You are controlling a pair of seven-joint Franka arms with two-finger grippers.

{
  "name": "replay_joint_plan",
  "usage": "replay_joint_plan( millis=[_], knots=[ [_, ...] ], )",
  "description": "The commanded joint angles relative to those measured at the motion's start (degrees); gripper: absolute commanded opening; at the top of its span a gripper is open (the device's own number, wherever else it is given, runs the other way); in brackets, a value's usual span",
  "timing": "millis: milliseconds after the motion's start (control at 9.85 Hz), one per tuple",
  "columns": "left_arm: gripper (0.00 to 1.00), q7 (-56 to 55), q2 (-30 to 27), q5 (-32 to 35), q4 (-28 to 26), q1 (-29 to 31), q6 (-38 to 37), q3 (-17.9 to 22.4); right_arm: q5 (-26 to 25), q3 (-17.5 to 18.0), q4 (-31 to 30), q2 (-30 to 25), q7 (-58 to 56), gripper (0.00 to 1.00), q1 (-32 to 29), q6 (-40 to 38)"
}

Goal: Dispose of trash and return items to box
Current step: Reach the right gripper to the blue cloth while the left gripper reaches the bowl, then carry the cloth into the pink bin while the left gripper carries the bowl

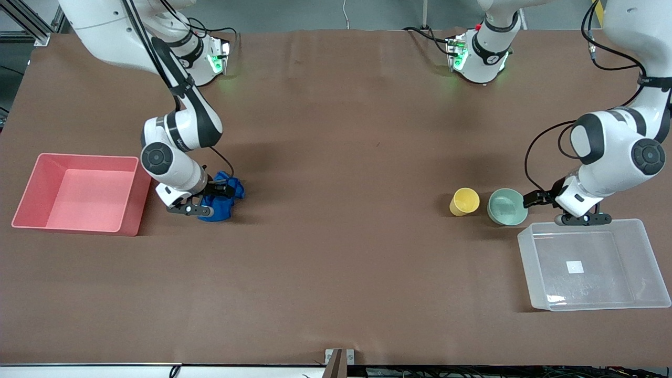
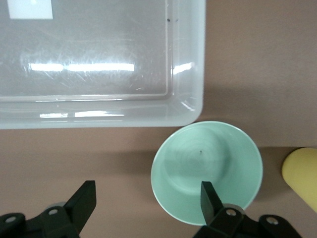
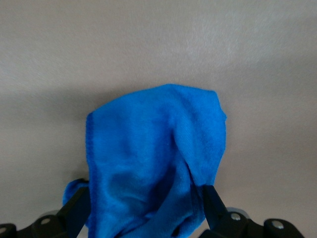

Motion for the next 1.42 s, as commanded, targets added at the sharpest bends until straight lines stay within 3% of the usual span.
replay_joint_plan(
  millis=[0, 203, 305, 406, 609, 711, 812, 1117, 1219, 1320],
  knots=[
    [0.88, 2.84, 2.57, -0.51, -2.10, 1.41, 3.43, -0.29, -0.47, 0.06, -1.47, -0.03, 1.49, 0.88, 0.03, 0.80],
    [0.85, 2.94, 4.58, -0.51, -2.54, 1.42, 5.28, -0.38, -0.47, 0.06, -1.38, 0.24, 1.67, 0.17, -0.23, 0.54],
    [0.81, 2.94, 5.03, -0.51, -3.07, 1.50, 6.77, -0.56, -0.47, -0.03, -1.29, 0.33, 1.93, 0.03, -0.58, 0.71],
    [0.71, 2.85, 5.47, -0.51, -3.16, 1.42, 7.30, -0.82, -0.47, -0.03, -1.29, 0.33, 1.93, 0.01, -0.85, 1.32],
    [0.29, 2.94, 6.18, -0.42, -3.16, 1.07, 8.18, -0.91, -0.38, -0.03, -0.77, -0.28, 5.16, 0.01, -0.76, 0.54],
    [0.14, 2.94, 6.26, -0.42, -3.07, 0.98, 8.19, -1.08, -0.38, 0.06, 1.15, -1.59, 7.36, 0.01, -0.33, -3.47],
    [0.03, 2.94, 6.26, -0.51, -3.16, 0.98, 8.19, -1.35, 0.14, 0.06, 5.52, -3.00, 8.16, 0.01, -0.76, -12.90],
    [0.00, 4.25, 4.17, -0.51, -3.07, 1.33, 7.41, -1.87, 0.50, -0.38, 21.96, -7.39, 6.95, 0.02, -4.25, -38.07],
    [0.00, 5.39, 2.33, -0.51, -2.90, 1.42, 6.09, -1.88, 0.50, -1.16, 23.13, -10.11, 1.72, 0.02, -6.54, -41.88],
    [0.00, 6.27, -0.04, -0.51, -2.37, 1.42, 3.82, -1.88, 0.41, -4.74, 22.71, -12.22, -4.42, 0.02, -7.78, -43.31]
  ],
)
